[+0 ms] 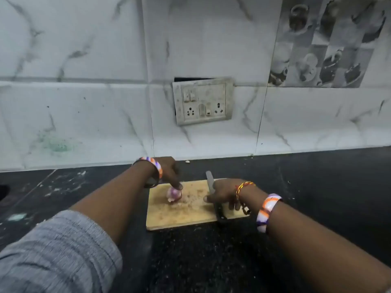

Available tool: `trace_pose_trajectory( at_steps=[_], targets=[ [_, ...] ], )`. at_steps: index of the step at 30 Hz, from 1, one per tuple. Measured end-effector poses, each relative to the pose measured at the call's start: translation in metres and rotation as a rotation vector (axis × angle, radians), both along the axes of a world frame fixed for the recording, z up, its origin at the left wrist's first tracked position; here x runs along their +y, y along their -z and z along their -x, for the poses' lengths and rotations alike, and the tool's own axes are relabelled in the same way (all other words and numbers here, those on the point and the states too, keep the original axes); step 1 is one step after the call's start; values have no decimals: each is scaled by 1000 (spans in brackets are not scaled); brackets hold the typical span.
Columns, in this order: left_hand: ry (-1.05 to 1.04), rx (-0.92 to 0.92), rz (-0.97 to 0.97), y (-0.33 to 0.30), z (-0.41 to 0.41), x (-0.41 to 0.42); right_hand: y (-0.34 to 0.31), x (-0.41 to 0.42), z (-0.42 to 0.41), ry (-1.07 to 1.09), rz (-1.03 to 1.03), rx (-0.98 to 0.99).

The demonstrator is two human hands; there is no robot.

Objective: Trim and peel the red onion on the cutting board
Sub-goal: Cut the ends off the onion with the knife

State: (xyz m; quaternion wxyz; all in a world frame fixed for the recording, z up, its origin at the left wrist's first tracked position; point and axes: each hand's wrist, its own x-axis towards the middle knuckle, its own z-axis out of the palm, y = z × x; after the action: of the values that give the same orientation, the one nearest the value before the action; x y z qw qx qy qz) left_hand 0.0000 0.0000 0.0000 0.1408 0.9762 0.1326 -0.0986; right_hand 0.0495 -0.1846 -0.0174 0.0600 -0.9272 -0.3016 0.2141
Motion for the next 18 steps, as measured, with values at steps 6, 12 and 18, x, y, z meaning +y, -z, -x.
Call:
trace_pose_trajectory(
  at_steps=[6,12,18],
  targets=[
    [56,-74,129,49,7,2,32,2,5,56,-24,-101],
    [-119,-347,222,64,-2,-4,31,-5,-4,194,-274,22],
    [-72,-426,257,85,-11,-24,33,-8,-1,348,-629,211]
  ],
)
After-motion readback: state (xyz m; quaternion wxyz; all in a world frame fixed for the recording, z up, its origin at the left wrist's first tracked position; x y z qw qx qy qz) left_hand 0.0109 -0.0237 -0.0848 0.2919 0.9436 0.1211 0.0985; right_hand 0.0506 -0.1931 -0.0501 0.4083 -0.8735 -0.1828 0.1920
